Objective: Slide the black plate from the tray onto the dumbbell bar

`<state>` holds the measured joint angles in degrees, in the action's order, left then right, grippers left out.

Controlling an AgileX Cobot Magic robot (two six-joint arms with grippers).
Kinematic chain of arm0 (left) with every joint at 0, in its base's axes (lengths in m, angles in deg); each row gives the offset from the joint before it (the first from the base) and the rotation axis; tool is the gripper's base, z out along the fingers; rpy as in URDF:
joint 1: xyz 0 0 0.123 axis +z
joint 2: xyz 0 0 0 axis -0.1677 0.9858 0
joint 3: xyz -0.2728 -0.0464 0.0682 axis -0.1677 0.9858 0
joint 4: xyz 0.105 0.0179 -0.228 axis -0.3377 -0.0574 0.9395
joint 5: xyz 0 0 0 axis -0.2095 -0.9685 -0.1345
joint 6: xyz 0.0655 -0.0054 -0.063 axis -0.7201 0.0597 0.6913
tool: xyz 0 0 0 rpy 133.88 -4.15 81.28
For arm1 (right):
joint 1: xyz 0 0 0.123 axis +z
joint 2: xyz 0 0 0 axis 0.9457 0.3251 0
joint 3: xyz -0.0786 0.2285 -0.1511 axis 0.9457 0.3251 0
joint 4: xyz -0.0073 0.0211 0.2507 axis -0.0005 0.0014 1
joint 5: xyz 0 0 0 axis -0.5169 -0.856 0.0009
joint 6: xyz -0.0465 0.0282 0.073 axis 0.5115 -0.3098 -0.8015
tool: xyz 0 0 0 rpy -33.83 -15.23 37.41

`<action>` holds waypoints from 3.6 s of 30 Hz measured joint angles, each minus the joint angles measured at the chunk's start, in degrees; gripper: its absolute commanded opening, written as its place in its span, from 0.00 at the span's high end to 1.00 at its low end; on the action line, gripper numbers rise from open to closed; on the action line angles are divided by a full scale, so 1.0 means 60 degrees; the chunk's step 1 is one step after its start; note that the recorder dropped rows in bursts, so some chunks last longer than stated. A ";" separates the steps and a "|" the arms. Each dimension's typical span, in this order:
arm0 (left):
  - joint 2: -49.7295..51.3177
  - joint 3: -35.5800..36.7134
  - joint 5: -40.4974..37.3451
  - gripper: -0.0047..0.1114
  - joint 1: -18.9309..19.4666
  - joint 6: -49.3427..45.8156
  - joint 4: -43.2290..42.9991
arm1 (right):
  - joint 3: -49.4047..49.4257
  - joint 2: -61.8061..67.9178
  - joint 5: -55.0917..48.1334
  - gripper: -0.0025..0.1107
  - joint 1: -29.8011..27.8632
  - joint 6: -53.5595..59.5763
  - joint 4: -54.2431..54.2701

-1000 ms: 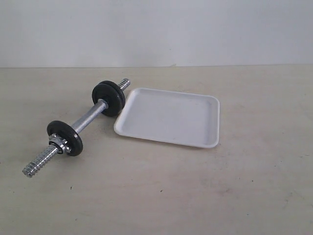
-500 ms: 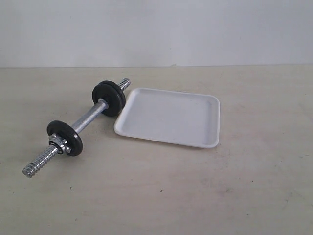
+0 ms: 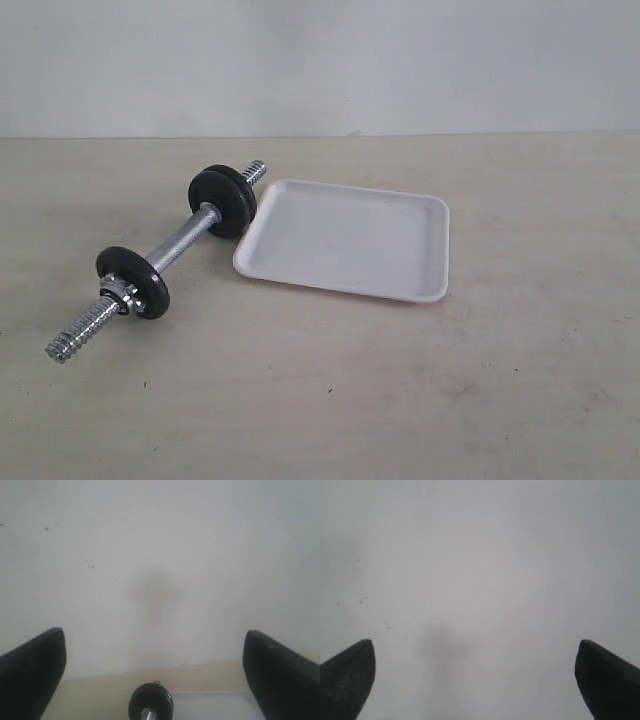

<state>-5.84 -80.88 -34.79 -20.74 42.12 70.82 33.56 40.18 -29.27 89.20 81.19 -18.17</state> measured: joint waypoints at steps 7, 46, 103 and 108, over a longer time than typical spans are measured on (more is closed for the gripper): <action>-0.0020 0.0965 0.0609 0.20 0.0000 0.0387 0.0961 | 0.1643 -0.0017 0.1046 0.05 0.0000 -0.0299 0.0042; -0.0020 0.1961 -0.0411 0.20 0.0000 -0.0018 0.0948 | 0.1964 -0.0017 -0.2184 0.05 0.0000 -0.0586 0.1014; -0.0020 0.1961 -0.0685 0.92 0.0000 -0.0218 0.2049 | 0.1964 -0.0017 -0.3171 0.94 0.0016 -0.1685 0.2036; -0.0020 0.1961 -0.0685 0.92 0.0000 -0.0218 0.2049 | 0.1964 -0.0017 -0.3205 0.94 0.0016 -0.1715 0.2036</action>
<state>-5.96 -69.12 -38.90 -20.74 40.81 83.11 45.35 40.08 -48.50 89.30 70.90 -5.95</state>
